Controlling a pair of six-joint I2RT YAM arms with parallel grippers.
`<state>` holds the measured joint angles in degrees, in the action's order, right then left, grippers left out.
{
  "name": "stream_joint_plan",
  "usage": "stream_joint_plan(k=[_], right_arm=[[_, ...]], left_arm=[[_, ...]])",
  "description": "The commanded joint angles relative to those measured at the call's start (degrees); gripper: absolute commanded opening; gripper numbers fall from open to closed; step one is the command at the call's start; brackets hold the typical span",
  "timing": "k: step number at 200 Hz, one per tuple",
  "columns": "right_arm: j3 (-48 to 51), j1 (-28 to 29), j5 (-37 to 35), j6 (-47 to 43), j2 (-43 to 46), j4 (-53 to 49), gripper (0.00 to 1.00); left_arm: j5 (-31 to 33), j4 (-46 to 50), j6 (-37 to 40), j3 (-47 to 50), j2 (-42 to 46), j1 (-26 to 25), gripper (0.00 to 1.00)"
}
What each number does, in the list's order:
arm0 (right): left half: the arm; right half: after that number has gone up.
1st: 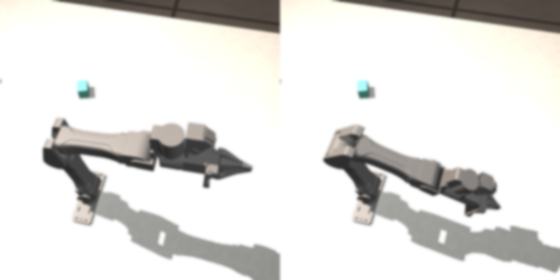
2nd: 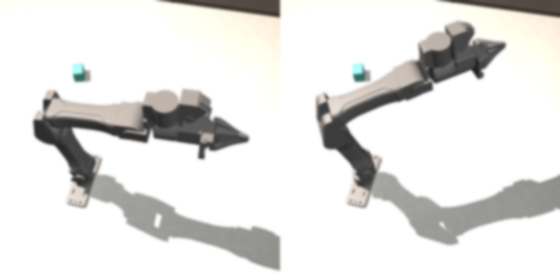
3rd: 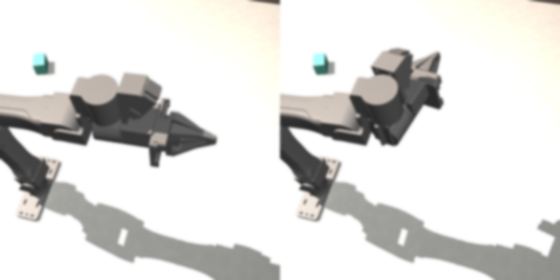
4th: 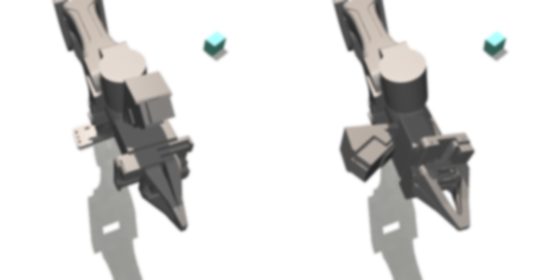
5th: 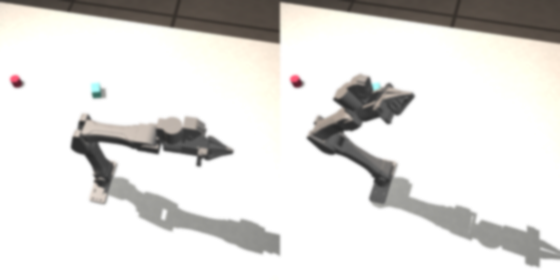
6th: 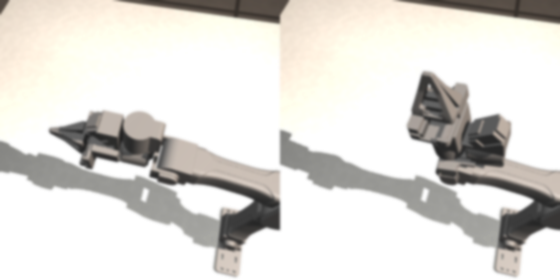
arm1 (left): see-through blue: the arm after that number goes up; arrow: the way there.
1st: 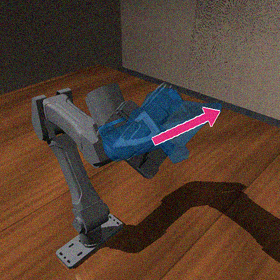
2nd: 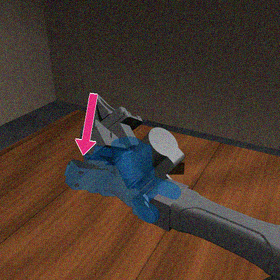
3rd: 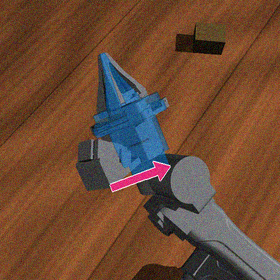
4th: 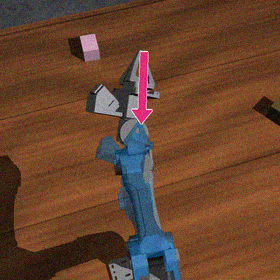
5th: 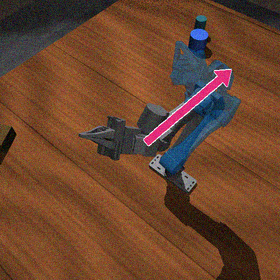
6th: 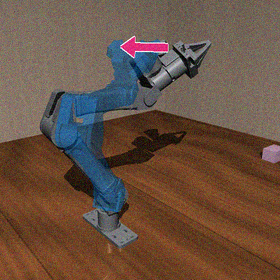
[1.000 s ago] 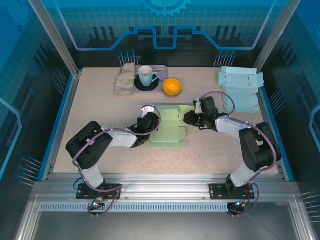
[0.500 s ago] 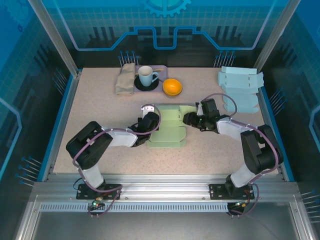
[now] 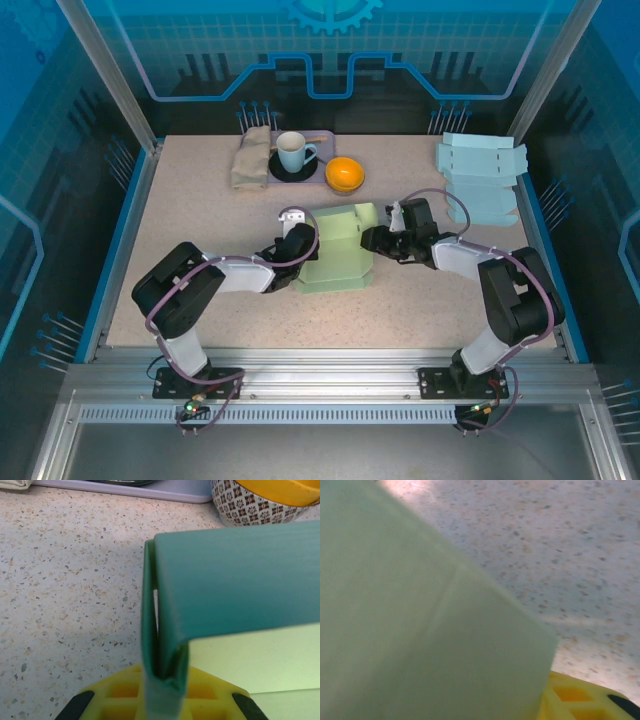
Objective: Fold the paper box
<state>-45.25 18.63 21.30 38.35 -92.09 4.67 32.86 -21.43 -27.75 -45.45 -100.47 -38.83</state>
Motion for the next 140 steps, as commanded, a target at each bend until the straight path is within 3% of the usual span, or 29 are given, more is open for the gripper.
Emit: stream_joint_plan(k=[1, 39, 90, 140], right_arm=[[-3.4, 2.2, 0.8, -0.2, 2.6, 1.3, 0.43], [-3.7, 3.8, -2.1, -1.1, 6.6, -0.3, 0.43], [-9.3, 7.2, -10.6, -8.5, 9.5, -12.5, 0.43], [-8.8, 8.0, -10.8, -13.0, 10.2, -11.1, 0.42]], left_arm=[[-1.2, 1.7, -0.4, -1.9, -1.2, -0.3, 0.00], [0.6, 4.3, -0.8, -3.4, -1.7, -0.8, 0.00], [3.4, 6.9, 0.9, -6.2, -3.1, -2.7, 0.00], [1.2, 5.6, 2.5, -5.9, -2.9, -3.4, 0.00]])
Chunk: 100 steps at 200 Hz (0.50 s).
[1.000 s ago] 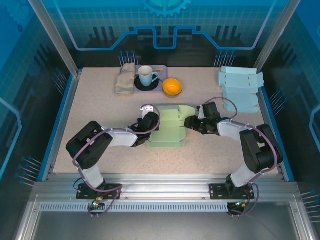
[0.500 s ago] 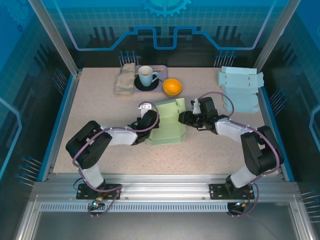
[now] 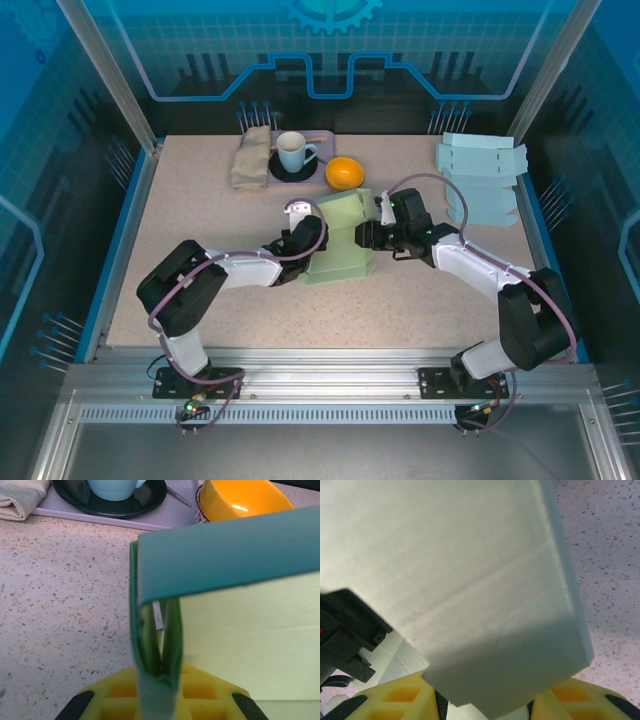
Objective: Fold the paper box
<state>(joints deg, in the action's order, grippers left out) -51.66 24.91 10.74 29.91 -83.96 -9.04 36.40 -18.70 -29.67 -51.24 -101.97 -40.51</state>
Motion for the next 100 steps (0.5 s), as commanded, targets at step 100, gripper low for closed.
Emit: stream_joint_plan(k=[100], right_arm=[[-0.9, -0.7, -15.5, -7.6, 13.6, -15.6, 0.47]], left_arm=[[-0.5, 10.6, 1.8, -3.4, -1.7, -1.5, 0.00]])
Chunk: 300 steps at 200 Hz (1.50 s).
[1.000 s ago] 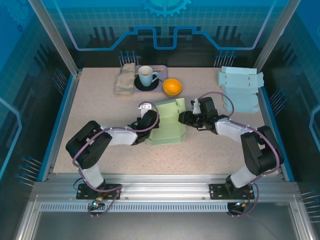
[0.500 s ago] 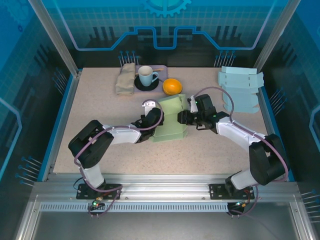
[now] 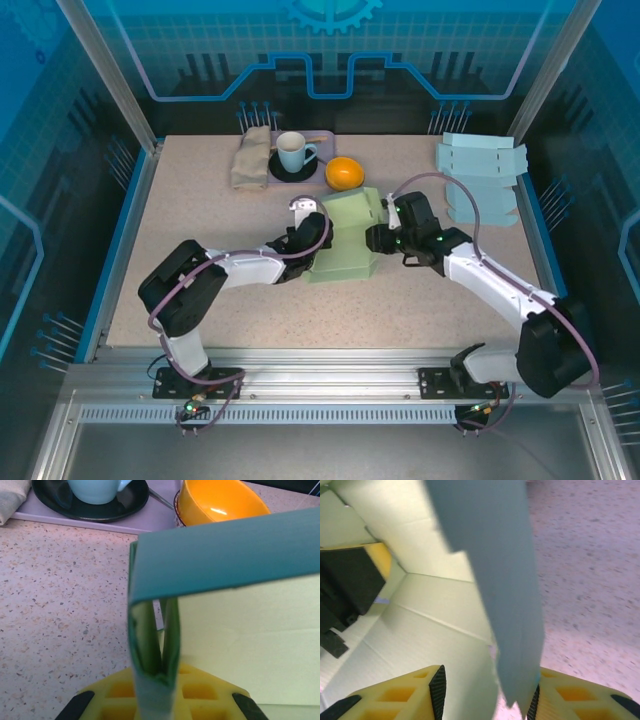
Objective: Fold the paper box
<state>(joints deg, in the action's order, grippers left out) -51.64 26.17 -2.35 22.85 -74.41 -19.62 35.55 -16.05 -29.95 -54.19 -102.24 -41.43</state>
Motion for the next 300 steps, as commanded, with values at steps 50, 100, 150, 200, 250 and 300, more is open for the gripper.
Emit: stream_joint_plan(k=[50, 100, 150, 200, 250, 300], right_arm=[[-3.0, 1.5, 1.1, 2.3, 8.9, -7.9, 0.46], [-5.5, 1.5, 4.3, 3.9, -1.9, -1.9, 0.45], [-8.1, -2.6, 4.1, 0.1, -11.4, 1.7, 0.45], [-6.0, -7.8, 8.0, -4.7, -15.9, 5.3, 0.45], [-5.0, -9.7, 11.0, -1.9, -20.8, 7.9, 0.47], [-3.2, -10.6, 11.8, -1.1, -23.2, 11.1, 0.47]], left_arm=[[1.5, 11.5, 1.3, -3.3, -3.2, -0.6, 0.00], [1.6, 12.8, 1.2, -4.0, -3.3, -0.5, 0.00], [1.2, 12.8, 1.6, -3.8, -3.1, -0.5, 0.00], [0.1, 12.7, 1.8, -3.8, -2.7, -0.4, 0.00], [0.1, 13.2, 1.3, -4.1, -3.0, -0.4, 0.00], [-0.3, 14.2, 0.8, -4.6, -3.3, -0.3, 0.00]])
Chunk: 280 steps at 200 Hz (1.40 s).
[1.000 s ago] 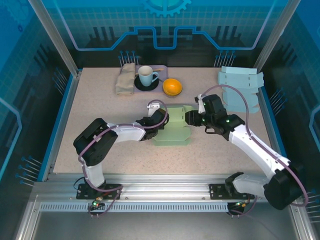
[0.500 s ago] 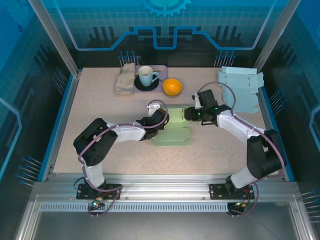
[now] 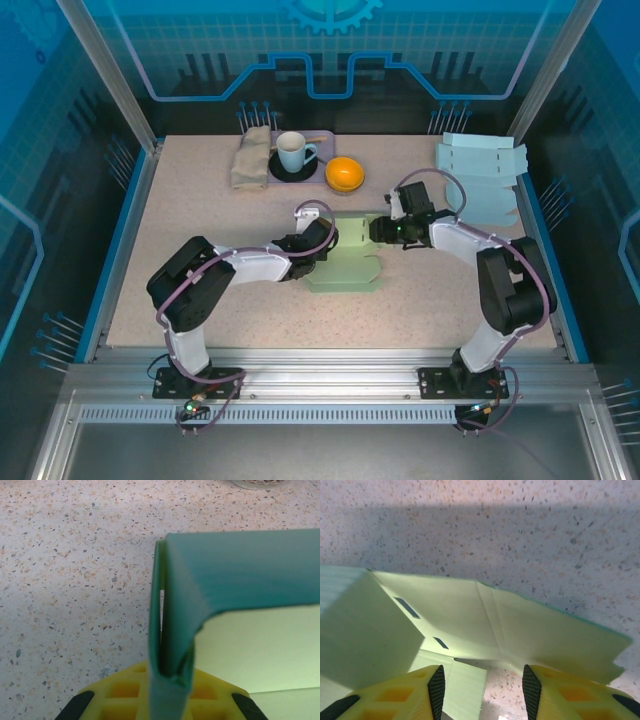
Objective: Fold the paper box
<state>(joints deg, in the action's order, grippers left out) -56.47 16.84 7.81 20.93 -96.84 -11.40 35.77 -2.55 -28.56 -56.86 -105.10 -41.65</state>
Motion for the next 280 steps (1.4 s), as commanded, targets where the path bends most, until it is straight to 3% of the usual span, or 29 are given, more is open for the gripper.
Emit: stream_joint_plan(k=[1, 76, 160, 210, 280], right_arm=[[1.7, -1.3, 1.7, 0.8, -0.8, 3.0, 0.47], [4.0, -1.9, 10.4, 9.1, -2.1, 8.1, 0.47], [7.6, 0.9, 13.1, 13.2, 1.3, 11.7, 0.46], [2.7, 5.3, 10.2, 8.0, 2.4, 8.1, 0.46], [2.5, 6.9, 8.9, 11.0, -2.4, 8.5, 0.45]], left_arm=[[-0.6, 0.7, -0.6, -1.9, -0.4, -0.1, 0.00], [-1.0, 3.1, -3.5, -3.0, -1.2, 0.2, 0.00], [-1.2, 5.1, -5.0, -4.6, -2.5, 0.2, 0.00], [-1.8, 4.8, -4.6, -4.4, -2.6, 0.1, 0.00], [-1.9, 4.3, -4.8, -3.7, -2.2, 0.1, 0.00]])
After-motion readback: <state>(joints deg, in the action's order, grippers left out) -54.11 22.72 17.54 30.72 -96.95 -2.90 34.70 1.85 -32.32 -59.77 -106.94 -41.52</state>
